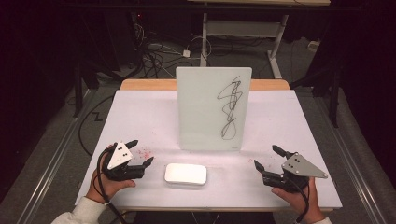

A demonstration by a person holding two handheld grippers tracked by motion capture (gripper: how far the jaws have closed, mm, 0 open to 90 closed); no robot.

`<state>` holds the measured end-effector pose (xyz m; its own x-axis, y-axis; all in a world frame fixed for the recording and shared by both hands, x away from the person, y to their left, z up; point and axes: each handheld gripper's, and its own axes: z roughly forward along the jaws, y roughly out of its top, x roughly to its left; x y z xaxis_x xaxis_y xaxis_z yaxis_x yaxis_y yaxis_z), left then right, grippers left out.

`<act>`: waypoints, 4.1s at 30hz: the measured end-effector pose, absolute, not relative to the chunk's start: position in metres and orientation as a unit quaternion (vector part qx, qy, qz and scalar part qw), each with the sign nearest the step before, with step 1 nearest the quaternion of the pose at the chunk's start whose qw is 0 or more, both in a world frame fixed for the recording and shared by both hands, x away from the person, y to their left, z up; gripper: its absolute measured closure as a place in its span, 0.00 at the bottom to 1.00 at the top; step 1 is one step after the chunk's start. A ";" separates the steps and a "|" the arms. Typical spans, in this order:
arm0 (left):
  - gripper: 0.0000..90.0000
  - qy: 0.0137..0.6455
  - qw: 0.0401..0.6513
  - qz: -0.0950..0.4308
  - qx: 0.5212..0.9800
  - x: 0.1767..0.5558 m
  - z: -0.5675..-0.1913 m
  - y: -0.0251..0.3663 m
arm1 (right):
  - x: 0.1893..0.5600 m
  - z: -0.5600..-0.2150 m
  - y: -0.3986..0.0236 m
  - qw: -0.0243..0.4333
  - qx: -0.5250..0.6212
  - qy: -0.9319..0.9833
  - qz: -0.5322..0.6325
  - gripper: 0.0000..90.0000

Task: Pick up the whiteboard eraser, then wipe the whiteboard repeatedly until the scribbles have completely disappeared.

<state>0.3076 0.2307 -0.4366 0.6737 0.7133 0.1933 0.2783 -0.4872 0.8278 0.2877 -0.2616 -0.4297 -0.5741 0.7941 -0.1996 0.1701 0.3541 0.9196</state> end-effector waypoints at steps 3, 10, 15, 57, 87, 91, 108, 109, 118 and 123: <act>0.22 0.303 0.399 0.264 0.825 0.309 -0.436 0.231 | 0.289 -0.431 -0.261 0.332 0.321 0.755 0.465 0.25; 0.23 0.282 0.356 0.212 0.865 0.310 -0.434 0.228 | 0.292 -0.434 -0.259 0.326 0.318 0.767 0.453 0.26; 0.21 0.236 0.325 0.174 0.899 0.307 -0.423 0.209 | 0.296 -0.440 -0.257 0.312 0.319 0.778 0.442 0.26; 0.30 0.030 0.188 0.048 0.981 0.352 -0.445 0.087 | 0.298 -0.448 -0.247 0.280 0.289 0.807 0.433 0.27; 0.32 0.150 0.341 0.216 0.903 0.337 -0.425 0.113 | 0.297 -0.441 -0.254 0.308 0.298 0.788 0.441 0.28; 0.33 0.157 0.351 0.220 0.896 0.338 -0.424 0.115 | 0.297 -0.441 -0.255 0.311 0.302 0.786 0.441 0.28; 0.33 0.213 0.403 0.288 0.842 0.344 -0.420 0.088 | 0.299 -0.441 -0.258 0.322 0.307 0.782 0.437 0.28; 0.33 0.213 0.403 0.288 0.842 0.344 -0.420 0.088 | 0.299 -0.441 -0.258 0.322 0.307 0.781 0.438 0.28; 0.33 0.221 0.408 0.336 0.819 0.352 -0.415 0.063 | 0.300 -0.441 -0.256 0.322 0.307 0.782 0.436 0.28; 0.33 0.218 0.423 0.351 0.807 0.361 -0.408 0.037 | 0.298 -0.444 -0.258 0.323 0.309 0.784 0.431 0.27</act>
